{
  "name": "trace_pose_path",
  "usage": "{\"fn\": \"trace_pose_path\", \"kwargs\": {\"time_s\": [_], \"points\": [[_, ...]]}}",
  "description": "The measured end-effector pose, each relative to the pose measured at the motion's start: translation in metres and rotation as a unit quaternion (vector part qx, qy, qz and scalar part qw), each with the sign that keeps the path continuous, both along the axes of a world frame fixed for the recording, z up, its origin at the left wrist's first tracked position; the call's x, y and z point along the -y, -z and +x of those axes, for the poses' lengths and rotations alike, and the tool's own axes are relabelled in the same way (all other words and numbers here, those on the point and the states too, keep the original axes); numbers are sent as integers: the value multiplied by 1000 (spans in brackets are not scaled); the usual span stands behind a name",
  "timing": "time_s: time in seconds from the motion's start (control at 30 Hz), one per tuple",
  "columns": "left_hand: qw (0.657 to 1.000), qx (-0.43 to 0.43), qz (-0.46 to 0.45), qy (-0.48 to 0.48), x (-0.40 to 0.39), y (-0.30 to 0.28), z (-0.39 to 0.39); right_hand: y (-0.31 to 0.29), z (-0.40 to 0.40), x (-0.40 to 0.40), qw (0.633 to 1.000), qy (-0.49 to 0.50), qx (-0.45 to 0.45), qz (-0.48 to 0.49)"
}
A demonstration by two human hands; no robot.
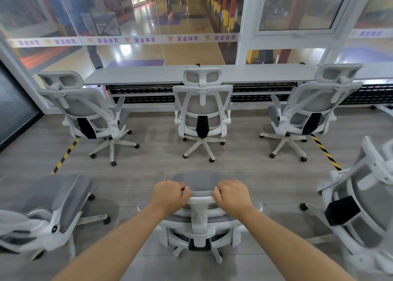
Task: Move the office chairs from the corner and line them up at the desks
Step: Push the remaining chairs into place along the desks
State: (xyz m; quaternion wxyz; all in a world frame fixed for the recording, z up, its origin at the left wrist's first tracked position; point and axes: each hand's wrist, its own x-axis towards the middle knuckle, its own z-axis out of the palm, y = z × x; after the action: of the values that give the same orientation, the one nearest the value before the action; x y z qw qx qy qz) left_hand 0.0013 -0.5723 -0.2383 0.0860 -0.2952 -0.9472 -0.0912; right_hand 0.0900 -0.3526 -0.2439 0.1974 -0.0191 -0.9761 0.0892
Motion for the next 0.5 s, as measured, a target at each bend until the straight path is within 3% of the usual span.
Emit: {"fn": "trace_pose_path", "kwargs": {"time_s": [0.5], "points": [[1000,-3,-7,-4,1,-4,12,5,7,0,1000,-17,10,-5]]}}
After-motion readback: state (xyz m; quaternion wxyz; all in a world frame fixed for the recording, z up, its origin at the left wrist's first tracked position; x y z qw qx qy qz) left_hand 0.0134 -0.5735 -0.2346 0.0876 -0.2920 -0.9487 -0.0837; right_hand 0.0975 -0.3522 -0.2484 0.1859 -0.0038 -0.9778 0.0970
